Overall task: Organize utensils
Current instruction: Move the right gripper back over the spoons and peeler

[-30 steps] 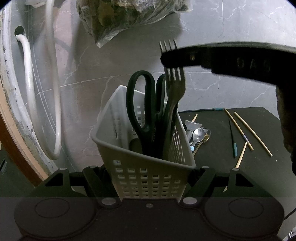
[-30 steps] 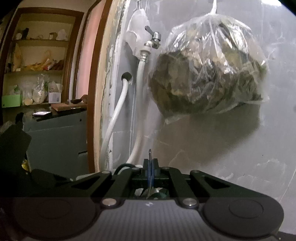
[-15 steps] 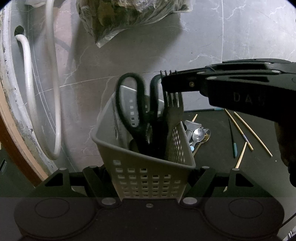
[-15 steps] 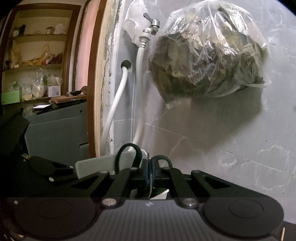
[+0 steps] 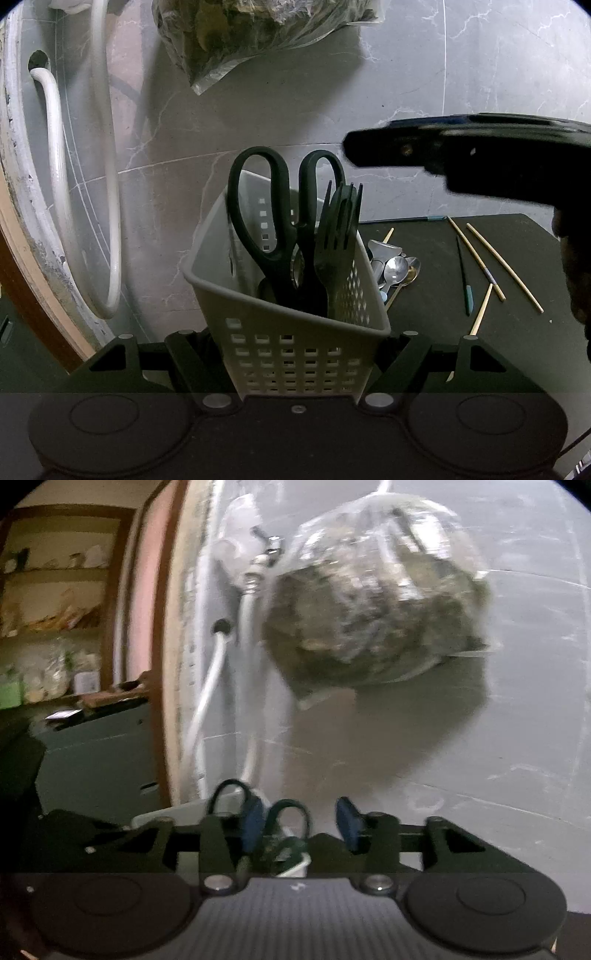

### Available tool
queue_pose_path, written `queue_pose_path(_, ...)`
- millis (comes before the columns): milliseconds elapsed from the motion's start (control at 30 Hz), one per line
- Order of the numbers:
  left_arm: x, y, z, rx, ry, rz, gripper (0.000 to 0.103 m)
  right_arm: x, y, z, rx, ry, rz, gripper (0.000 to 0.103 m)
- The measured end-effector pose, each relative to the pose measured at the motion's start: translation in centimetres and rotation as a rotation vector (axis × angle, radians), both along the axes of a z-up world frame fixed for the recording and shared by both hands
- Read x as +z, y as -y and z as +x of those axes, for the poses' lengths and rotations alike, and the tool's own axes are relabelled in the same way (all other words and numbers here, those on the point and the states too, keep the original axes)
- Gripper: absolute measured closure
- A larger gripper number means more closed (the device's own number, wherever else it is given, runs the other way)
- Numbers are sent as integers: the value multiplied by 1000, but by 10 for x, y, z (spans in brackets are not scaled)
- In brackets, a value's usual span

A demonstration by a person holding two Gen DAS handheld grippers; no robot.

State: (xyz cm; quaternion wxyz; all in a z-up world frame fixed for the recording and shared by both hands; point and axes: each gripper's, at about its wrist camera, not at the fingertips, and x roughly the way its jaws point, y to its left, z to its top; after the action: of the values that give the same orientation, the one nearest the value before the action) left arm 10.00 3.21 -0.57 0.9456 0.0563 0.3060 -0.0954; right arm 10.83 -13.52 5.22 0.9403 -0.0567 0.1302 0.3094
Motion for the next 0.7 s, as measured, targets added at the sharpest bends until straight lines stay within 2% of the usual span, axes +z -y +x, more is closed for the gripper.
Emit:
queue_pose_path(33,0,0,0,0,0,0,27,0,4,1,-18,-3,6,39)
queue_pose_path(100,0,0,0,0,0,0,27,0,13,4,-63,-15,19,18)
queue_pose_path(233,0,0,0,0,0,-1,27,-7,33,10,-157,-68,47,2)
queue_pose_path(333,0,0,0,0,0,0,27,-17,46,17,-234,-133,51,0)
queue_pose_path(467,0,0,0,1,0,0,26,-38,65,29,-320,-272,63,0)
queue_pose_path(567,0,0,0,0,-1,1,26,-55,78,38,-354,-385,94,0)
queue_pose_path(700,-1,1,0,2,-1,4,26,-71,86,50,-385,-492,122,0)
